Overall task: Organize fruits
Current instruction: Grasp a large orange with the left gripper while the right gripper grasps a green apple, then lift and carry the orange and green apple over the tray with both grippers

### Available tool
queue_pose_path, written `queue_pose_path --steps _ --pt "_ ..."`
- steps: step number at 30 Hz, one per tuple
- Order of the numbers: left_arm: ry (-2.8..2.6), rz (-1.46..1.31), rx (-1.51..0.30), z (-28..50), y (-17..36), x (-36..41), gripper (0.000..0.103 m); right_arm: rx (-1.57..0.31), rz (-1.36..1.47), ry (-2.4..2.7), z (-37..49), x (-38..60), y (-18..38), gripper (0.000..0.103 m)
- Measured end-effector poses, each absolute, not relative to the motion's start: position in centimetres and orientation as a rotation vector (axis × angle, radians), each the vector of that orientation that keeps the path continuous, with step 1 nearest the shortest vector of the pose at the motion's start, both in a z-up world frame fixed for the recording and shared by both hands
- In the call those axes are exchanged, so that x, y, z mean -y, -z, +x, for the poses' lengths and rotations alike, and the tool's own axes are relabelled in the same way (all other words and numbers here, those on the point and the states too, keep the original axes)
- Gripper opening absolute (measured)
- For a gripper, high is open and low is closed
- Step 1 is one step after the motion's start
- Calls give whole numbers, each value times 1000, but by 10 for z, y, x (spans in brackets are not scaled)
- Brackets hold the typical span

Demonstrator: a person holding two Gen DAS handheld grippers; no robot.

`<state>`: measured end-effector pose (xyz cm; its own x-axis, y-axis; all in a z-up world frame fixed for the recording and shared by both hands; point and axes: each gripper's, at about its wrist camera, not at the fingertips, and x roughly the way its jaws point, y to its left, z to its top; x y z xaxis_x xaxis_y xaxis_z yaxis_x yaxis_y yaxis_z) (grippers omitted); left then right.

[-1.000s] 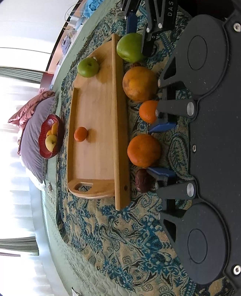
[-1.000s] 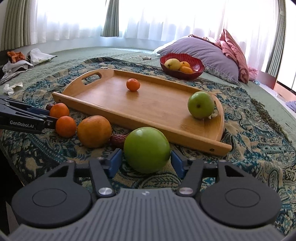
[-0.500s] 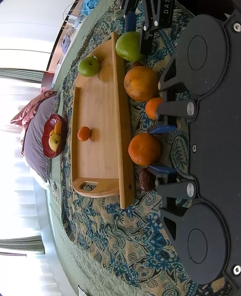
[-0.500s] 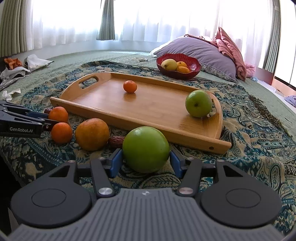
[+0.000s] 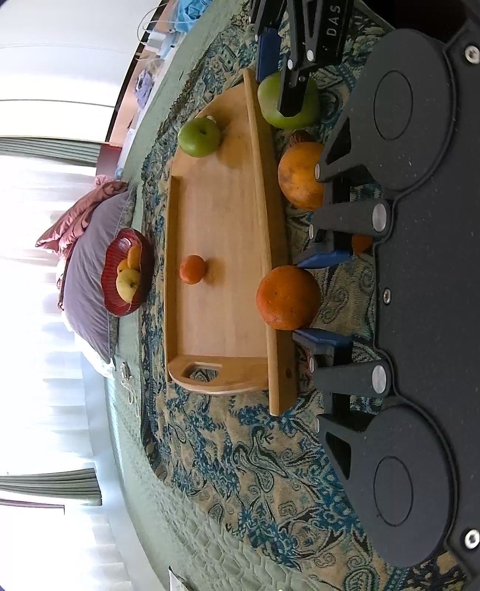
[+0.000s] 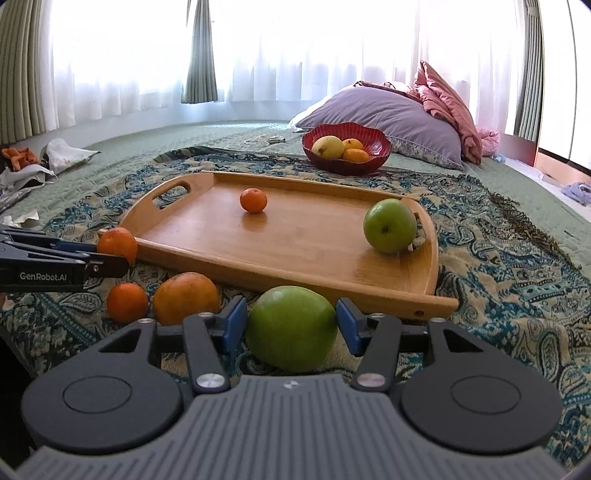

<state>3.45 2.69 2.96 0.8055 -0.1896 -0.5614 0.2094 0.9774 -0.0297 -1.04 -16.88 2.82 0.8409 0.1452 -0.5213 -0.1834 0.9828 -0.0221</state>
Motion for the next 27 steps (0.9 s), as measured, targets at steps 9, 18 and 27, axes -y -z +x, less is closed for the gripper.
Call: queue_pose_path --steps 9,18,27 --pt "213 11 -615 35 -26 -28 33 -556 -55 -148 -7 167 -23 68" --pt "212 9 -624 38 -24 -26 33 -624 109 -150 8 186 -10 76" --pt "210 7 -621 40 -23 -26 33 -631 135 -138 11 182 -2 60"
